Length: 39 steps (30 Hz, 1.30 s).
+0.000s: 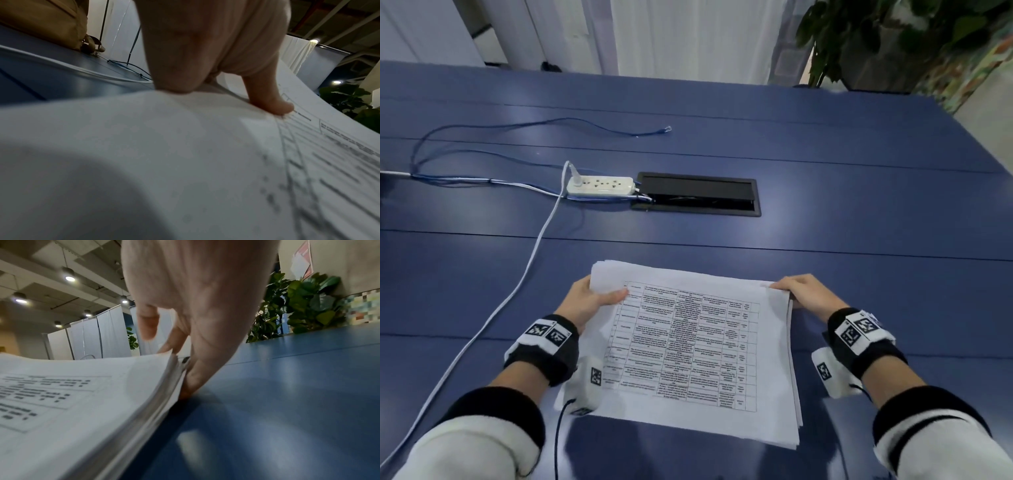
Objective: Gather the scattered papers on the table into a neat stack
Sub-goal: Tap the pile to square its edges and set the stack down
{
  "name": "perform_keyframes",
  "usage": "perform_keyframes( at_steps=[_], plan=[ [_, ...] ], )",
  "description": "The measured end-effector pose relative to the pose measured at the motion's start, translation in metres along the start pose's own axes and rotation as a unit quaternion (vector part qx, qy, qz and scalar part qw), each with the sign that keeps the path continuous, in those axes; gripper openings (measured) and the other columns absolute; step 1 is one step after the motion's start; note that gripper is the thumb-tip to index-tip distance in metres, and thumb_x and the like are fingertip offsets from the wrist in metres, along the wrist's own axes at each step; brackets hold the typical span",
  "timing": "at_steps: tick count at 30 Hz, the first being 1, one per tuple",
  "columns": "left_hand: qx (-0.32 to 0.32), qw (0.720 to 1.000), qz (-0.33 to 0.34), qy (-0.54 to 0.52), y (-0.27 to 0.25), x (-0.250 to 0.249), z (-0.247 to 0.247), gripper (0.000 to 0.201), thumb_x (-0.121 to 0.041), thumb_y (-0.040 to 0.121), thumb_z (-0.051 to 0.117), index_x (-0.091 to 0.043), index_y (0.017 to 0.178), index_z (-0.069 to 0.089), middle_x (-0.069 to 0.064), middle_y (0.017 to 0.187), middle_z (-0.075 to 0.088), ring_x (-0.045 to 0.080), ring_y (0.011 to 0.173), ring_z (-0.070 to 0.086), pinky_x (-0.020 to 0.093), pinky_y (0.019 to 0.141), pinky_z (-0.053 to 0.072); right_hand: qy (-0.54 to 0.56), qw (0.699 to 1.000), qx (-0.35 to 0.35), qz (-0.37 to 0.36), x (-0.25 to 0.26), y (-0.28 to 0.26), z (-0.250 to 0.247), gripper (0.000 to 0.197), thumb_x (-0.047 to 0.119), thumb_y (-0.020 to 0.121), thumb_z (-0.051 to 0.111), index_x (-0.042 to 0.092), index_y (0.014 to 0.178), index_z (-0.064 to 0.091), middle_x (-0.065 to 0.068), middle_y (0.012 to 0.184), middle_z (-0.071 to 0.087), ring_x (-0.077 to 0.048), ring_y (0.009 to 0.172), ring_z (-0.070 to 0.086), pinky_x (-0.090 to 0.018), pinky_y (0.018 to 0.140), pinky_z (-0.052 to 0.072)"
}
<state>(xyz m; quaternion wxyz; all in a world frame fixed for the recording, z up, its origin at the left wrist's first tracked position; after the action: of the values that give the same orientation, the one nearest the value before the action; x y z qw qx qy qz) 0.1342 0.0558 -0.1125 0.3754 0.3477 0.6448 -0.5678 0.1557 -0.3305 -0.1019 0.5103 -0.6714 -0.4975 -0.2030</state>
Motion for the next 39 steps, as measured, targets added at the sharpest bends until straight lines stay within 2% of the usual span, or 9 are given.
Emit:
perform_keyframes(
  at_steps=[2,4,8,12,16,20,24,28,39],
  plan=[
    [-0.003,1.000,-0.006,0.006,0.003,0.002,0.000,0.034,-0.001,0.070,0.075,-0.009,0.101,0.062,0.012,0.106,0.068,0.030,0.103,0.062,0.044,0.098,0.046,-0.004,1.000,0.016,0.007,-0.009,0.003,0.003,0.041,0.040,0.079,0.064,0.000,0.087,0.071,-0.004,0.085,0.068,-0.017,0.080,0.061,-0.030,0.080,0.046],
    [-0.010,1.000,-0.002,0.012,0.005,0.002,0.000,0.031,0.000,0.071,0.075,-0.011,0.098,0.062,0.010,0.103,0.067,0.028,0.101,0.062,0.039,0.093,0.046,-0.040,0.998,0.045,0.004,-0.013,0.003,0.008,0.034,0.034,0.073,0.076,0.004,0.087,0.072,-0.005,0.089,0.073,-0.020,0.085,0.067,-0.036,0.087,0.050],
    [-0.017,0.999,0.008,0.026,0.004,-0.002,0.001,0.033,0.000,0.074,0.074,-0.009,0.102,0.060,0.009,0.103,0.066,0.025,0.097,0.061,0.033,0.086,0.044,-0.170,0.981,0.031,-0.088,0.007,-0.003,0.004,0.024,0.020,0.077,0.075,0.005,0.093,0.067,0.009,0.095,0.056,-0.008,0.085,0.057,-0.019,0.078,0.043],
    [0.010,0.998,0.013,0.067,0.007,-0.002,0.003,0.039,-0.004,0.077,0.072,-0.009,0.113,0.059,0.008,0.111,0.065,0.024,0.104,0.061,0.033,0.089,0.044,-0.120,0.979,-0.004,-0.166,0.030,-0.008,0.002,0.010,0.014,0.084,0.068,0.011,0.091,0.063,0.013,0.094,0.053,0.001,0.082,0.052,-0.014,0.075,0.040],
    [0.009,0.997,-0.005,0.072,0.009,0.003,0.005,0.039,-0.004,0.077,0.072,-0.005,0.114,0.060,0.010,0.110,0.066,0.026,0.102,0.062,0.038,0.094,0.047,-0.112,0.978,-0.052,-0.169,0.027,-0.007,-0.001,0.018,0.014,0.087,0.062,0.022,0.072,0.056,0.010,0.069,0.056,-0.005,0.062,0.050,-0.020,0.062,0.041],
    [0.017,0.997,-0.028,0.064,0.009,0.010,0.004,0.045,-0.002,0.076,0.073,-0.002,0.118,0.058,0.012,0.113,0.066,0.028,0.102,0.063,0.038,0.091,0.048,-0.097,0.979,-0.085,-0.157,0.019,-0.011,-0.003,0.017,0.012,0.089,0.060,0.014,0.103,0.069,0.006,0.090,0.067,-0.012,0.084,0.060,-0.017,0.076,0.045],
    [0.004,0.996,-0.022,0.083,0.008,0.013,0.003,0.044,0.002,0.078,0.069,-0.001,0.120,0.056,0.013,0.115,0.064,0.030,0.106,0.061,0.040,0.094,0.047,-0.114,0.986,-0.076,-0.099,0.003,-0.006,-0.005,0.010,0.016,0.084,0.067,0.009,0.091,0.068,0.000,0.092,0.064,-0.017,0.088,0.059,-0.024,0.077,0.041],
    [-0.018,0.997,-0.006,0.081,0.003,0.013,0.002,0.040,0.006,0.079,0.067,-0.007,0.114,0.055,0.011,0.111,0.063,0.027,0.101,0.060,0.038,0.090,0.046,-0.105,0.988,-0.061,-0.091,-0.005,-0.011,-0.002,0.025,0.017,0.082,0.070,0.011,0.106,0.068,0.004,0.102,0.063,-0.014,0.095,0.060,-0.024,0.082,0.046],
    [-0.081,0.996,0.006,0.045,-0.001,0.020,-0.006,0.037,0.005,0.077,0.069,-0.012,0.108,0.057,0.008,0.108,0.063,0.023,0.100,0.058,0.033,0.090,0.042,-0.199,0.977,-0.036,-0.061,-0.010,-0.027,0.007,0.016,0.019,0.082,0.069,0.005,0.090,0.072,0.003,0.084,0.064,-0.013,0.081,0.061,-0.011,0.060,0.040]
  ],
)
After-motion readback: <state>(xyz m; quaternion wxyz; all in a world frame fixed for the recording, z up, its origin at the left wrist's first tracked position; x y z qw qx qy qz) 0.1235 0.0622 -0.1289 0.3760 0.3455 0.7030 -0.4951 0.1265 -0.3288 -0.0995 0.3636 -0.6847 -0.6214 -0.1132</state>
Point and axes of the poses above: each hand's wrist, its own y-axis towards the middle knuckle, its own z-axis out of the palm, x = y × z, the point moved 10 cm from there along y, towards the middle knuckle
